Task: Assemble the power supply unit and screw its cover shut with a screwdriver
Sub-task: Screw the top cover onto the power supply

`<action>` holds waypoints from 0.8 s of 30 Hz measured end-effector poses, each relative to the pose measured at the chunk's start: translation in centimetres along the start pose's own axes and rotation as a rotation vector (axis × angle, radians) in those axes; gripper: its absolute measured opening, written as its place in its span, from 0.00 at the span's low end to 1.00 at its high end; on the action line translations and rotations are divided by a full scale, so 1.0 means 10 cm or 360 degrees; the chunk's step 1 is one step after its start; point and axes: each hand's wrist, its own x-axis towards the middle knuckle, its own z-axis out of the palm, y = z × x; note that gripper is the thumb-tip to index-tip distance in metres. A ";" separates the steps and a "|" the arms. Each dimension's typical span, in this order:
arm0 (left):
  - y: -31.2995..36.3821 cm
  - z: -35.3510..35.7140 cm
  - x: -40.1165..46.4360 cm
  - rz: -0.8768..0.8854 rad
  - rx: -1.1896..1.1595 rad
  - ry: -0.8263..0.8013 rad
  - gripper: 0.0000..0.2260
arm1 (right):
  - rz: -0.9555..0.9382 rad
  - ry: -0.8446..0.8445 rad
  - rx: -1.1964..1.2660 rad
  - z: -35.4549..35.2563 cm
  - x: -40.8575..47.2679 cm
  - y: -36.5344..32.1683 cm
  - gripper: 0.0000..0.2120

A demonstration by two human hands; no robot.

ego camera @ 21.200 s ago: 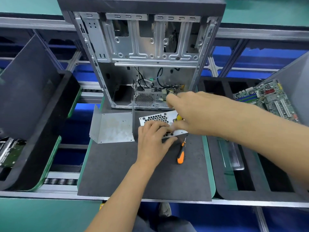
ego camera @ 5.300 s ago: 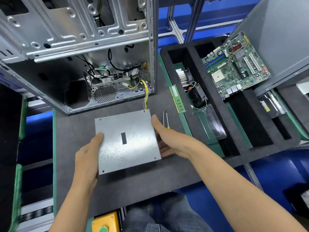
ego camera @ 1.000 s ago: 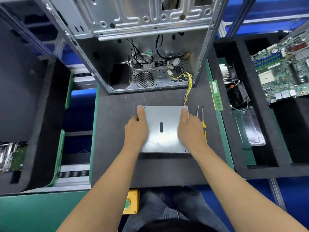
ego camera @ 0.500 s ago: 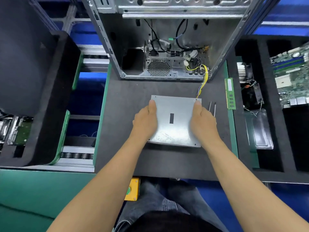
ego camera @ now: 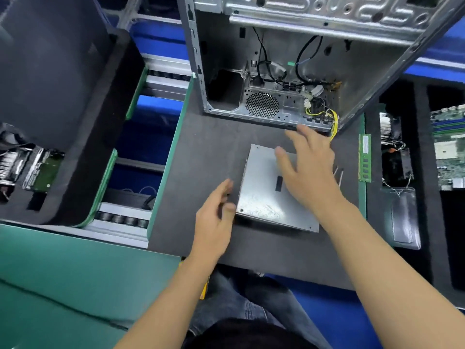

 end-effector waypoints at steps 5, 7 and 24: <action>-0.31 -0.04 -0.09 0.0275 0.0395 -0.0195 0.34 | -0.0187 -0.0557 -0.0123 0.21 0.31 -0.26 0.29; -0.31 0.00 -0.03 0.0435 0.0385 -0.0077 0.31 | -0.0136 -0.0496 -0.0126 0.27 0.33 -0.26 0.31; -0.39 0.09 0.09 0.0495 0.0059 0.0026 0.28 | -0.0177 -0.0044 -0.0515 0.53 0.21 -0.38 0.31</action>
